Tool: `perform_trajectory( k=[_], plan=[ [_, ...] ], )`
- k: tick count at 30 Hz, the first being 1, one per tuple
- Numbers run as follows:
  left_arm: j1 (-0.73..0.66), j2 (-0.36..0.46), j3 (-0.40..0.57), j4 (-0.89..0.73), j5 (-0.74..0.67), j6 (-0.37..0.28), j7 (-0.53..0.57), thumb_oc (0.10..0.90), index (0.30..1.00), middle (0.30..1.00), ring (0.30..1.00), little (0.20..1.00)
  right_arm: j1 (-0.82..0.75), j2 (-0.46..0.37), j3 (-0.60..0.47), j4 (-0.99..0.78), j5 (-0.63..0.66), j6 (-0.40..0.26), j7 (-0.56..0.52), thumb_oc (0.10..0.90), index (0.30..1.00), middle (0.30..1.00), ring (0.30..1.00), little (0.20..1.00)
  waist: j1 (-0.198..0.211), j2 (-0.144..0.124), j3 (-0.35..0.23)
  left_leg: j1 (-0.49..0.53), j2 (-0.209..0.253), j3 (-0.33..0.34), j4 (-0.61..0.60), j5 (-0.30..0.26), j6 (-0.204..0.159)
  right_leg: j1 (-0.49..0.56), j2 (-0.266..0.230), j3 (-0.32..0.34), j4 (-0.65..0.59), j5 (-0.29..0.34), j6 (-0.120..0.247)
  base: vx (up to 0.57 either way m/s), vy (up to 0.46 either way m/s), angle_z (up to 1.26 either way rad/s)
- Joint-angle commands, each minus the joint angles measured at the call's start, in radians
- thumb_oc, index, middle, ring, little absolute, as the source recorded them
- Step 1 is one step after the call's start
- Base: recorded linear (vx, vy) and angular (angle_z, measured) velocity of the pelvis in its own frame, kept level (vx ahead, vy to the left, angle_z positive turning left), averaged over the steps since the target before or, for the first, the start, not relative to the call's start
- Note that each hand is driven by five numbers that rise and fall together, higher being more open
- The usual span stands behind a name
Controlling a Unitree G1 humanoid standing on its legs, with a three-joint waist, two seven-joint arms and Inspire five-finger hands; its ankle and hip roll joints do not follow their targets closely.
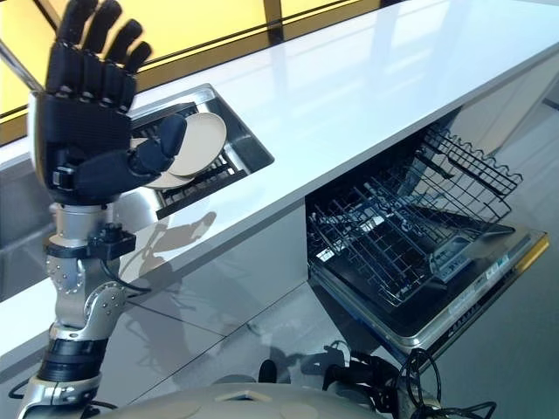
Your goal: Pick up plates and place into dishwasher.
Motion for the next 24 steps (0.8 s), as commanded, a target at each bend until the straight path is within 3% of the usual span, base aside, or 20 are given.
perform_trajectory(
  k=[1,4,11,17,24],
  plan=[
    [-0.039,0.098,0.083,0.012,0.347,0.0,0.303,0.8,0.9,0.9,0.9,0.9,0.037,0.006,0.024,0.017,-0.017,0.018,0.002,0.8,0.9,0.9,0.9,0.9,-0.011,-0.021,-0.04,-0.037,-0.045,0.019,0.058,-0.113,0.012,-0.008,0.041,-0.012,0.107,-0.163,-0.001,0.0,0.0,0.0],
    [-0.03,0.174,0.115,0.061,0.489,0.102,0.396,0.8,0.9,0.9,0.9,0.9,0.038,0.004,0.027,-0.002,-0.027,0.033,-0.004,0.8,0.9,0.9,0.9,0.9,-0.013,-0.023,-0.042,-0.045,-0.055,0.022,0.095,-0.132,0.022,-0.012,0.038,0.003,0.113,-0.161,-0.001,-0.01,0.027,-0.02],
    [-0.088,0.394,0.089,0.178,0.733,0.313,0.401,0.8,0.9,0.9,0.9,0.9,0.027,-0.011,0.026,0.001,-0.054,0.048,0.007,0.8,0.9,0.9,0.9,0.9,-0.039,-0.003,-0.058,-0.013,-0.038,0.055,0.014,-0.096,0.02,-0.006,0.045,0.015,0.108,-0.153,0.02,0.0,0.042,-0.05],
    [-0.189,0.513,0.002,0.238,0.706,0.378,0.244,0.8,0.9,0.9,0.9,0.9,0.016,-0.032,0.017,0.002,-0.072,0.062,0.027,0.8,0.9,0.9,0.9,0.9,-0.058,0.004,-0.063,-0.012,-0.035,0.077,0.016,-0.093,0.013,-0.007,0.044,0.017,0.098,-0.144,0.029,0.01,0.033,-0.02],
    [-0.247,0.513,-0.089,0.303,0.566,0.451,0.052,0.8,0.9,0.9,0.9,0.9,0.007,-0.044,0.024,-0.013,-0.068,0.092,0.022,0.8,0.9,0.9,0.9,0.9,-0.074,-0.004,-0.05,-0.021,-0.061,0.087,0.102,-0.147,0.046,-0.011,0.039,0.058,0.108,-0.141,0.031,0.0,0.034,-0.08]
  ],
)
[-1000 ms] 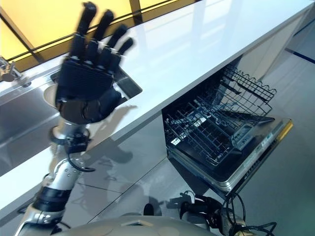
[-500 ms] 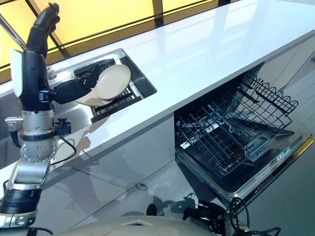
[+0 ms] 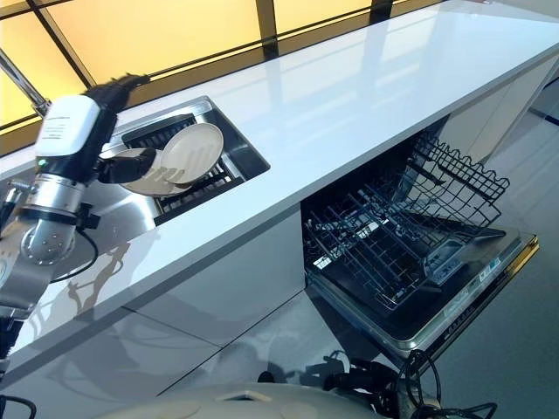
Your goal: Pick up plates and place into dishwasher.
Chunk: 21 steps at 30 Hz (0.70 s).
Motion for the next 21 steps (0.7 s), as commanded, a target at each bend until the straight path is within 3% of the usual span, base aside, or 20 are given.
perform_trajectory(
  k=[1,6,11,21],
  plan=[
    [-0.189,0.057,0.009,0.058,-0.132,0.053,-0.064,0.8,0.9,0.9,0.9,0.9,0.014,-0.046,0.024,0.001,-0.026,0.031,0.017,0.8,0.9,0.9,0.9,0.9,-0.04,0.003,0.001,-0.024,-0.065,0.042,0.104,-0.15,0.051,0.004,0.036,0.024,0.103,-0.146,0.039,0.0,0.036,-0.18],
    [-0.229,0.002,-0.031,0.121,-0.333,0.126,-0.173,0.8,0.9,0.9,0.9,0.9,0.021,-0.042,0.019,-0.001,-0.024,0.037,0.016,0.8,0.9,0.9,0.9,0.9,-0.057,0.006,0.0,-0.004,-0.062,0.049,0.058,-0.133,0.055,0.0,0.041,0.034,0.109,-0.143,0.05,0.01,0.028,-0.15],
    [-0.273,-0.071,-0.078,0.196,-0.416,0.206,-0.207,0.8,0.9,0.9,0.9,0.9,0.028,-0.041,0.015,-0.014,-0.011,0.044,0.012,0.8,0.9,0.9,0.9,0.9,-0.072,0.009,0.005,0.005,-0.051,0.054,0.006,-0.101,0.041,-0.005,0.045,0.025,0.113,-0.142,0.059,0.0,0.011,-0.05],
    [-0.335,-0.097,-0.157,0.332,-0.235,0.315,-0.098,0.8,0.9,0.9,0.9,0.9,0.007,-0.033,0.058,-0.061,0.024,0.081,-0.004,0.8,0.9,0.9,0.9,0.9,-0.08,-0.008,0.015,-0.013,-0.065,0.077,0.09,-0.149,0.062,-0.014,0.038,0.034,0.136,-0.152,0.052,0.0,0.002,0.02]
  ],
)
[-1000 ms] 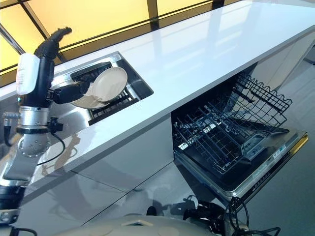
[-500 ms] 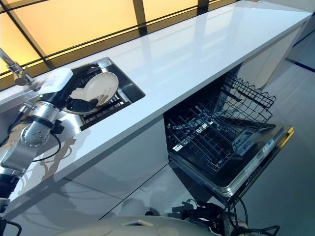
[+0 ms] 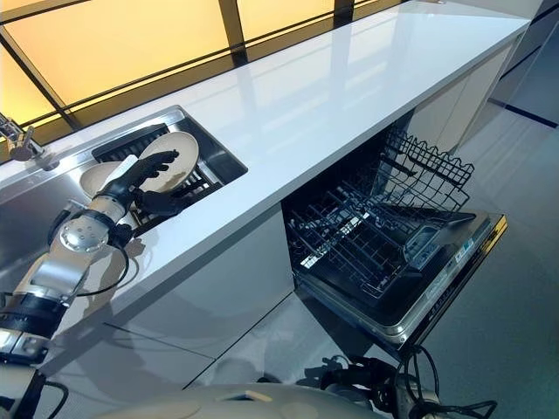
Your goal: Pick up plates and place into dishwasher.
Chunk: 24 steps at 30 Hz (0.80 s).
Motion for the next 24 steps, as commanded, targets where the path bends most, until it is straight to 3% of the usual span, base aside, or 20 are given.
perform_trajectory(
  k=[1,7,12,17,24],
  plan=[
    [-0.188,0.031,-0.008,0.053,0.131,0.01,0.108,0.8,0.9,0.9,0.9,0.9,0.009,-0.032,0.047,-0.006,0.023,0.035,0.0,0.8,0.9,0.9,0.9,0.9,-0.021,-0.007,0.015,-0.021,-0.067,0.048,0.087,-0.145,0.064,-0.011,0.03,0.001,0.136,-0.163,0.057,0.0,0.0,0.0],
    [-0.231,0.055,-0.061,0.116,0.248,0.008,0.214,0.8,0.9,0.9,0.9,0.9,0.017,-0.031,0.041,0.003,0.026,0.028,0.0,0.8,0.9,0.9,0.9,0.9,-0.033,-0.004,0.009,-0.002,-0.056,0.053,0.036,-0.124,0.05,-0.002,0.039,-0.007,0.127,-0.165,0.059,0.0,-0.005,0.0],
    [-0.247,0.061,-0.103,0.148,0.322,0.012,0.284,0.8,0.9,0.9,0.9,0.9,0.012,-0.034,0.048,0.007,0.034,0.027,0.002,0.8,0.9,0.9,0.9,0.9,-0.039,-0.01,0.013,-0.023,-0.066,0.061,0.111,-0.159,0.057,-0.009,0.035,0.011,0.132,-0.165,0.054,0.01,-0.007,-0.03],
    [-0.258,0.062,-0.128,0.204,0.347,0.016,0.358,0.8,0.9,0.9,0.9,0.9,0.014,-0.035,0.041,0.024,0.036,0.024,0.001,0.8,0.9,0.9,0.9,0.9,-0.051,-0.007,0.014,-0.017,-0.071,0.066,0.119,-0.171,0.064,-0.005,0.039,0.032,0.132,-0.162,0.053,0.04,0.016,-0.13],
    [-0.258,0.04,-0.136,0.272,0.36,0.05,0.387,0.8,0.9,0.9,0.9,0.9,0.04,-0.031,0.022,0.032,0.046,0.01,-0.007,0.8,0.9,0.9,0.9,0.9,-0.072,0.006,0.008,0.002,-0.064,0.073,0.048,-0.138,0.054,-0.009,0.045,0.039,0.123,-0.154,0.065,0.05,0.026,-0.08]
  ],
)
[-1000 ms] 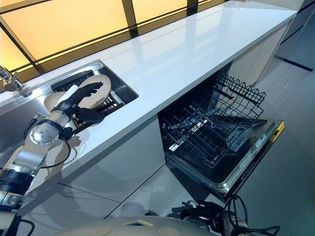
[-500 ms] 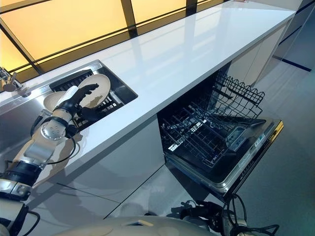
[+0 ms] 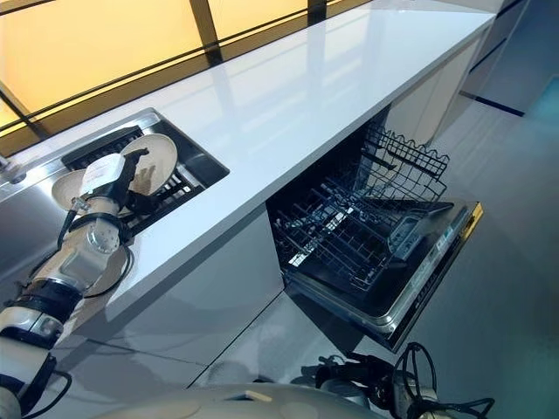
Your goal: Pick up plates and place into dishwasher.
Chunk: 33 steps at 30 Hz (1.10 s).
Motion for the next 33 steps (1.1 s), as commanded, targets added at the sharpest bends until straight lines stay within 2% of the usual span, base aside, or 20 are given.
perform_trajectory(
  k=[1,9,21,22,23,24,25,33],
  plan=[
    [-0.162,0.035,0.026,0.051,0.065,0.01,0.09,0.8,0.9,0.9,0.9,0.9,0.048,-0.034,0.016,0.033,0.01,0.003,-0.01,0.8,0.9,0.9,0.9,0.9,-0.034,0.027,-0.008,-0.017,-0.063,0.028,0.04,-0.118,0.049,-0.01,0.039,-0.007,0.12,-0.158,0.066,0.05,0.029,-0.01],
    [-0.173,0.003,0.032,0.137,0.042,0.034,0.098,0.8,0.9,0.9,0.9,0.9,0.055,-0.035,0.009,0.036,0.018,-0.001,-0.017,0.8,0.9,0.9,0.9,0.9,-0.053,0.024,0.001,-0.038,-0.074,0.062,0.103,-0.154,0.067,-0.033,0.029,0.019,0.136,-0.154,0.072,0.04,0.041,-0.1],
    [-0.168,-0.013,0.033,0.212,0.073,0.054,0.147,0.8,0.9,0.9,0.9,0.9,0.074,-0.035,-0.003,0.034,0.004,-0.018,-0.014,0.8,0.9,0.9,0.9,0.9,-0.07,0.021,0.012,-0.035,-0.093,0.076,0.122,-0.179,0.091,-0.049,0.022,0.051,0.159,-0.152,0.084,0.06,0.044,-0.09],
    [-0.167,-0.014,0.034,0.218,0.072,0.053,0.149,0.421,0.575,0.575,0.575,0.521,0.074,-0.035,-0.003,0.032,0.005,-0.018,-0.013,0.8,0.9,0.9,0.9,0.9,-0.071,0.021,0.012,-0.035,-0.094,0.076,0.122,-0.179,0.092,-0.05,0.022,0.052,0.16,-0.151,0.084,0.06,0.041,-0.07],
    [-0.165,-0.016,0.034,0.227,0.084,0.052,0.151,0.254,0.432,0.432,0.432,0.354,0.074,-0.034,-0.003,0.03,0.005,-0.018,-0.012,0.8,0.9,0.9,0.9,0.9,-0.072,0.02,0.013,-0.035,-0.096,0.078,0.125,-0.183,0.094,-0.053,0.02,0.055,0.162,-0.15,0.086,0.06,0.034,-0.05],
    [-0.164,-0.016,0.034,0.231,0.081,0.048,0.157,0.13,0.326,0.326,0.326,0.23,0.075,-0.034,-0.003,0.03,0.005,-0.019,-0.011,0.8,0.9,0.9,0.9,0.9,-0.072,0.02,0.014,-0.036,-0.097,0.08,0.129,-0.186,0.096,-0.055,0.02,0.058,0.163,-0.149,0.087,0.05,0.032,-0.05],
    [-0.163,-0.02,0.035,0.238,0.085,0.047,0.167,0.1,0.3,0.3,0.3,0.2,0.076,-0.033,-0.002,0.029,0.003,-0.02,-0.01,0.8,0.9,0.9,0.9,0.9,-0.074,0.019,0.014,-0.039,-0.098,0.083,0.136,-0.19,0.098,-0.058,0.019,0.063,0.165,-0.149,0.088,0.04,0.025,-0.08],
    [-0.174,-0.017,0.027,0.282,0.097,0.049,0.221,0.1,0.3,0.3,0.3,0.2,0.073,-0.04,-0.005,0.043,-0.012,-0.022,-0.001,0.8,0.9,0.9,0.9,0.9,-0.076,0.015,0.012,-0.059,-0.105,0.088,0.181,-0.208,0.1,-0.065,0.022,0.085,0.163,-0.144,0.084,0.01,0.008,-0.1]
  ],
)
